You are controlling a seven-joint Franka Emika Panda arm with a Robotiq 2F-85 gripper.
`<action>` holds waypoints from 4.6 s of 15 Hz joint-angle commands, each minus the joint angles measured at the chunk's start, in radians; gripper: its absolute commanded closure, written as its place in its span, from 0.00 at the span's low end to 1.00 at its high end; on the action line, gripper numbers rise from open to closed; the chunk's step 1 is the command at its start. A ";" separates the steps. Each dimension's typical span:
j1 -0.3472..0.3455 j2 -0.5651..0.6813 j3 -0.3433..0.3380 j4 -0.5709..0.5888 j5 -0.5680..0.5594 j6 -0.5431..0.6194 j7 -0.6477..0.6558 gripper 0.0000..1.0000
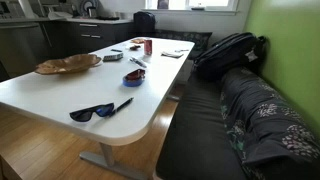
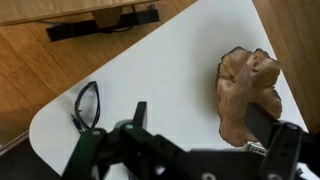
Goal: Pick up the red object with wheels and put it on the brown bowl
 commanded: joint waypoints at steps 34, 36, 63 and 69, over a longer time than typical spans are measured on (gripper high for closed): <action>0.005 0.842 0.058 0.079 -0.567 0.908 0.304 0.00; 0.025 0.885 0.039 0.110 -0.573 0.913 0.310 0.00; -0.391 1.274 0.513 0.371 -0.075 1.254 -0.550 0.00; -0.433 1.332 0.534 0.406 -0.202 1.383 -0.525 0.00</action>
